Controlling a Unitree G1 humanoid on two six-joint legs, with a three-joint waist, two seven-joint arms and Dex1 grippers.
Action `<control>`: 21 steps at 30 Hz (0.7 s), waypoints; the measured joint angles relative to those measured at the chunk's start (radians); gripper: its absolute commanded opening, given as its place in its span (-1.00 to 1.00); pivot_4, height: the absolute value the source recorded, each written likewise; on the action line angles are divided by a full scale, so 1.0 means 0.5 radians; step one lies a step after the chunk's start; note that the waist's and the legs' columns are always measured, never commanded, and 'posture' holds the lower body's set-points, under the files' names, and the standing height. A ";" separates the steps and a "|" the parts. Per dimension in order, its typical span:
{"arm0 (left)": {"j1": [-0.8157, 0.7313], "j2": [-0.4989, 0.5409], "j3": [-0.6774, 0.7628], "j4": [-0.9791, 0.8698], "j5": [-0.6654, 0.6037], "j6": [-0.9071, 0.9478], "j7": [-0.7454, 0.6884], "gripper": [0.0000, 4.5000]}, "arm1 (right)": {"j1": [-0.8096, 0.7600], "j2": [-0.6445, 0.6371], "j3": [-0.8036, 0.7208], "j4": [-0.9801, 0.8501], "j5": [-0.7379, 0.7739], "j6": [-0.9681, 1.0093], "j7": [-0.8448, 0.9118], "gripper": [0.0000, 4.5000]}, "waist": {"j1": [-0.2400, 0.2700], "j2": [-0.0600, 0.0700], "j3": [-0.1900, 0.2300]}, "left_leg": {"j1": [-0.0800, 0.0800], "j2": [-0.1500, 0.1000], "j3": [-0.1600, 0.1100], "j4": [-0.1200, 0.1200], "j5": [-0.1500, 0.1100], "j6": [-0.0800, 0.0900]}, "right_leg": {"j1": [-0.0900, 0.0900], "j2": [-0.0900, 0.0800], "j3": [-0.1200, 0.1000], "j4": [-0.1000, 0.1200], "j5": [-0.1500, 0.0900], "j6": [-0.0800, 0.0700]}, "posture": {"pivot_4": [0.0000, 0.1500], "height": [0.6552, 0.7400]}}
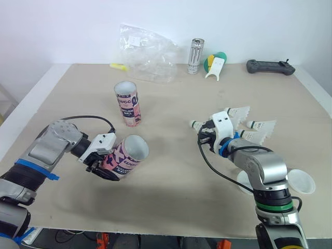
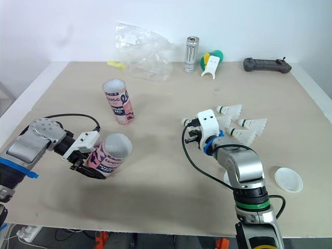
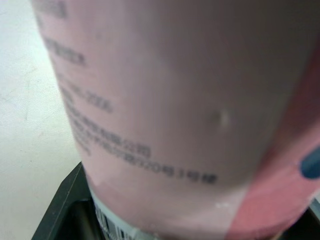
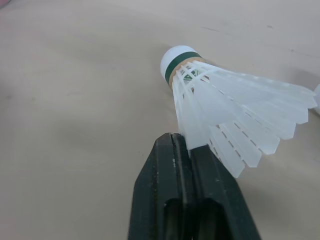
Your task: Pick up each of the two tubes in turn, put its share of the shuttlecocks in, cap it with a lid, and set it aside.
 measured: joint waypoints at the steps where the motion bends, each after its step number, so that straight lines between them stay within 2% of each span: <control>1: 0.001 0.000 0.000 0.001 0.000 -0.003 0.000 0.26 | 0.002 -0.010 -0.001 -0.024 0.002 -0.018 0.013 -0.97 | 0.000 0.000 0.000 | 0.000 0.000 0.000 0.000 0.000 0.000 | 0.000 0.000 0.000 0.000 0.000 0.000 | 1.00 1.00; 5: 0.004 -0.001 0.003 0.007 0.000 -0.008 0.000 0.26 | 0.003 -0.116 0.000 -0.177 0.026 -0.135 0.140 -0.97 | 0.000 0.000 0.000 | 0.000 0.000 0.000 0.000 0.000 0.000 | 0.000 0.000 0.000 0.000 0.000 0.001 | 1.00 1.00; 7: 0.008 -0.001 0.003 0.008 -0.001 -0.026 0.002 0.26 | -0.001 -0.286 0.031 -0.272 0.036 -0.261 0.310 -0.97 | 0.000 0.001 0.001 | 0.000 -0.001 0.000 0.000 0.000 0.000 | 0.000 -0.002 0.000 -0.001 -0.001 0.002 | 1.00 1.00; 8: 0.010 -0.001 0.004 0.009 -0.002 -0.034 0.002 0.26 | -0.011 -0.428 0.048 -0.342 0.040 -0.397 0.467 -0.97 | 0.000 0.002 0.002 | 0.000 -0.002 0.000 0.000 0.000 0.000 | 0.000 -0.002 0.000 -0.001 -0.005 0.008 | 1.00 1.00; 11: 0.012 0.003 0.005 0.012 -0.001 -0.043 -0.002 0.26 | -0.052 -0.623 0.090 -0.503 0.061 -0.619 0.754 -0.97 | -0.003 0.003 0.002 | 0.001 -0.001 0.000 0.000 0.000 0.001 | 0.000 -0.001 -0.001 0.000 -0.006 0.010 | 1.00 1.00; 13: 0.012 -0.001 0.004 0.012 -0.004 -0.043 -0.002 0.26 | -0.047 -0.885 0.207 -0.712 0.121 -0.790 1.121 -0.97 | 0.000 0.003 0.002 | 0.000 0.000 0.000 0.000 -0.001 0.001 | 0.002 -0.001 -0.004 -0.001 -0.009 0.009 | 1.00 1.00; 14: 0.012 0.001 0.004 0.013 -0.004 -0.043 -0.005 0.26 | -0.048 -0.934 0.249 -0.775 0.138 -0.839 1.220 -0.97 | -0.001 0.002 0.002 | 0.001 0.001 0.000 0.000 -0.001 0.002 | 0.003 -0.001 -0.005 -0.001 -0.009 0.009 | 1.00 1.00; 17: 0.009 0.001 0.004 0.019 -0.003 -0.043 0.005 0.26 | -0.151 -0.973 0.422 -0.781 0.130 -0.949 1.440 -0.97 | -0.006 0.001 0.004 | 0.001 0.001 0.001 0.006 -0.001 0.002 | 0.004 -0.001 -0.005 0.000 -0.007 0.009 | 1.00 1.00; 21: 0.001 -0.001 -0.002 0.026 -0.009 -0.033 0.019 0.26 | -0.462 -0.838 0.559 -0.610 0.087 -1.012 1.540 -0.97 | -0.009 0.000 0.004 | 0.001 0.002 0.001 0.009 -0.001 0.002 | 0.004 0.000 -0.004 0.001 -0.003 0.010 | 1.00 1.00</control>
